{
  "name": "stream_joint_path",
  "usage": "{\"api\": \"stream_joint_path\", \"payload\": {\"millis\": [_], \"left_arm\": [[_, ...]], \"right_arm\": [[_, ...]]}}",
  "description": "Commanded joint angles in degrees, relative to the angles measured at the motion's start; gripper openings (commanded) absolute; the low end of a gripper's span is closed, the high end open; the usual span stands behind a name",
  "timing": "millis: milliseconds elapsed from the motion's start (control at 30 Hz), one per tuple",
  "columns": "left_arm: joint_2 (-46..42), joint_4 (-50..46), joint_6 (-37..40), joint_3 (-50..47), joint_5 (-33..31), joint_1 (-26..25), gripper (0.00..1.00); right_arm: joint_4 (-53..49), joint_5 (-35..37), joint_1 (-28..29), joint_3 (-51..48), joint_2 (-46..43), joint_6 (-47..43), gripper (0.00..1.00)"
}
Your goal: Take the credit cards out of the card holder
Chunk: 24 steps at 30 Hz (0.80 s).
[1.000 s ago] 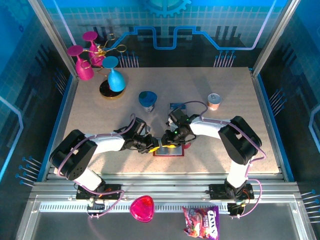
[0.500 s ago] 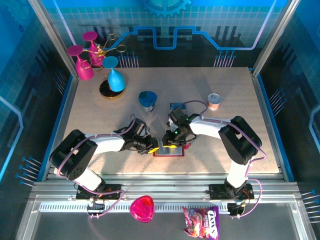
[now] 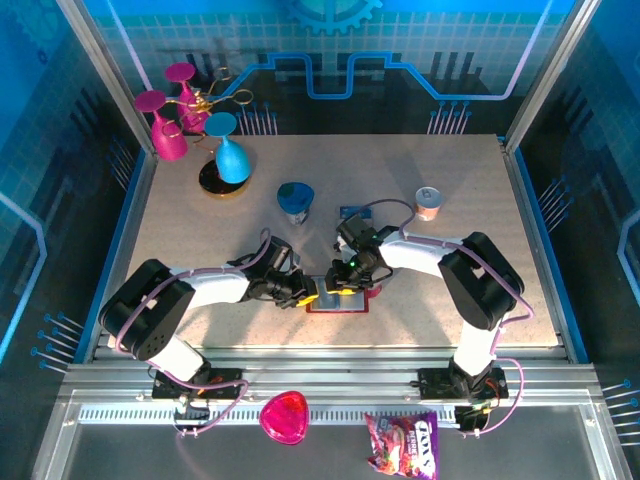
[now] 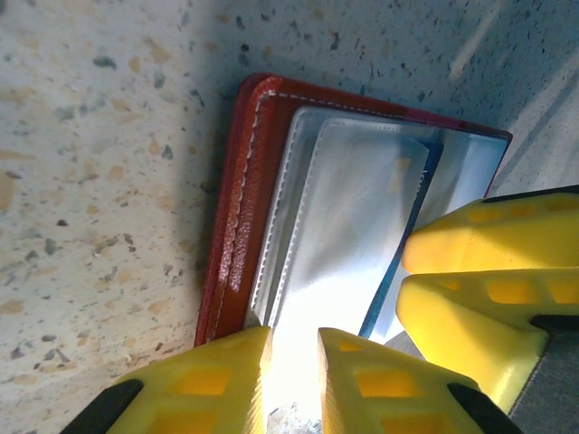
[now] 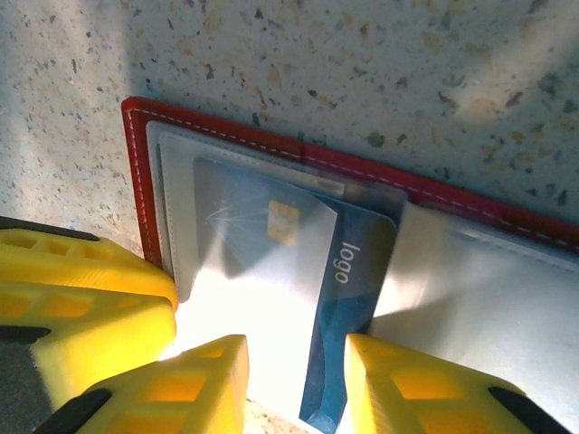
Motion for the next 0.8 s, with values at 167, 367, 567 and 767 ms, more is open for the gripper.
{"api": "stream_joint_path", "payload": {"millis": [167,367,567,767], "left_arm": [[0.75,-2.98,1.47,4.79,0.36,0.41,0.19],[2.52,-3.11,2.00,5.21,0.16,0.35,0.13],[3.90,-2.39,1.87,4.51,0.06,0.24,0.09],[3.96,-3.28,2.08,4.16,-0.50,0.23,0.08]], "right_arm": [[0.91,-1.65,-1.15,-1.13,-3.69,0.04,0.32],[2.65,-3.20,-2.30,-2.52,-3.64,0.49,0.30],[3.93,-4.05,-3.00,-3.51,-3.03,0.57,0.28],[4.78,-4.18,-3.51,-4.22,-2.20,0.51,0.27]]}}
